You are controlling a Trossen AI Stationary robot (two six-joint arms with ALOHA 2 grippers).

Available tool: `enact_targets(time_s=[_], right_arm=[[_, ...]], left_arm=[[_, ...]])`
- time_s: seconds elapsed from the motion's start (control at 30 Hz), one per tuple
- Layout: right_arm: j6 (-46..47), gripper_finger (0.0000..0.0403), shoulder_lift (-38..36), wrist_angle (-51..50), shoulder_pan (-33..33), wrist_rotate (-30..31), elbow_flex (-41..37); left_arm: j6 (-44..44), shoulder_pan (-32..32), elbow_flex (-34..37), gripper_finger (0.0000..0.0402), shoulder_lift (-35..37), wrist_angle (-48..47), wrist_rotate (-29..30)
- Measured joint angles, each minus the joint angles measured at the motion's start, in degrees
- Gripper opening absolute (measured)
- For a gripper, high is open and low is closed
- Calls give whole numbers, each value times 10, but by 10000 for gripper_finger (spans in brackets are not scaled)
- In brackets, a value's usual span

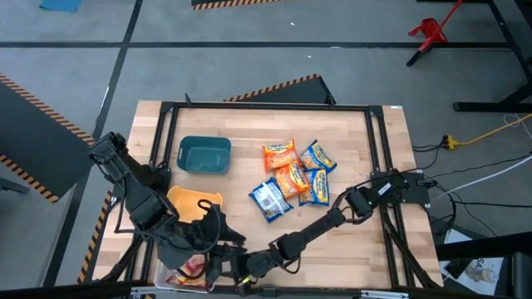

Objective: Sort Maruchan noodles
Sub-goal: Adjust the white bin, then put the bottom left blue noodle pack into the yellow bin

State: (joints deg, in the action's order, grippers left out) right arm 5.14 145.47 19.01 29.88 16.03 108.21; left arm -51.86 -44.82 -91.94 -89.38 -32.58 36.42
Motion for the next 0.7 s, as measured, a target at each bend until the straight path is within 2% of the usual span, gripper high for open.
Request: enact_targets(time_s=[0.2, 0.37, 0.53, 0.7], right_arm=[[-7, 152, 0, -5, -20, -7, 10], [-18, 152, -8, -70, -21, -5, 9], [-68, 152, -60, -195, -16, 62, 9], [-84, 152, -126, -399, -18, 98, 9]], left_arm=[[0, -5, 0, 137, 0, -5, 0], [-5, -15, 0, 137, 0, -45, 4], [-5, -26, 0, 137, 0, -93, 37], [-1, -32, 0, 137, 0, -115, 97]])
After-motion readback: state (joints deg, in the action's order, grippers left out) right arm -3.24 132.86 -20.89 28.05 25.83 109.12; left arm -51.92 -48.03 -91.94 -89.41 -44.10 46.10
